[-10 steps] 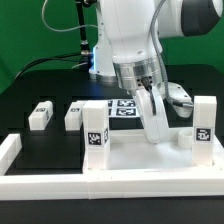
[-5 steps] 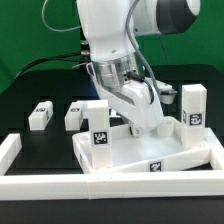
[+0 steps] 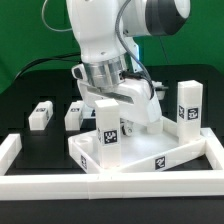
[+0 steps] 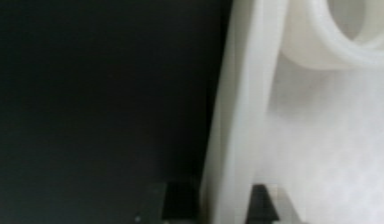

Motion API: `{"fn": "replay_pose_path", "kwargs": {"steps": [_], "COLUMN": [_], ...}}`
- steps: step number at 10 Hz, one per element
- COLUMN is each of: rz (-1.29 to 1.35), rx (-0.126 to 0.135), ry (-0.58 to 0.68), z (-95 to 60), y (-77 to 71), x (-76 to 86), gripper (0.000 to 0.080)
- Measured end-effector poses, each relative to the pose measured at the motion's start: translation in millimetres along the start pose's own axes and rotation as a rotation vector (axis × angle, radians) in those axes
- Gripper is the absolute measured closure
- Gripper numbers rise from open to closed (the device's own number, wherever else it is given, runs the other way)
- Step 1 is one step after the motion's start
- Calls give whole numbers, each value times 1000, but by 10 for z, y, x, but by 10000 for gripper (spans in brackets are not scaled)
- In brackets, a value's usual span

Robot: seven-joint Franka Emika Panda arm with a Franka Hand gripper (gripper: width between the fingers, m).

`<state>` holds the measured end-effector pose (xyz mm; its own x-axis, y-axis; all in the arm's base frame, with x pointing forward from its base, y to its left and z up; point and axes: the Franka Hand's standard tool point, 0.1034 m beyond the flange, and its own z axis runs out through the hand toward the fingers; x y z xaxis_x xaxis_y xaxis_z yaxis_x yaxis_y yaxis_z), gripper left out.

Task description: Assemble desk

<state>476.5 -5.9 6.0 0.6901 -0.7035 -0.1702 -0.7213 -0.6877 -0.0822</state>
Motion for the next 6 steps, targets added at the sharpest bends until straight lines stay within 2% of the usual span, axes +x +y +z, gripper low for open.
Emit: {"fn": "replay_pose_path", "kwargs": {"steps": [1, 2, 4, 6], "rz": [-111, -215, -478, -621], "rx": [-31, -48, -31, -31], "ry": [-14, -12, 10, 18], "z": [-24, -51, -111, -110], "y": [72, 87, -71, -74], "x": [46, 113, 269, 319], "gripper": [721, 723, 730, 730]}}
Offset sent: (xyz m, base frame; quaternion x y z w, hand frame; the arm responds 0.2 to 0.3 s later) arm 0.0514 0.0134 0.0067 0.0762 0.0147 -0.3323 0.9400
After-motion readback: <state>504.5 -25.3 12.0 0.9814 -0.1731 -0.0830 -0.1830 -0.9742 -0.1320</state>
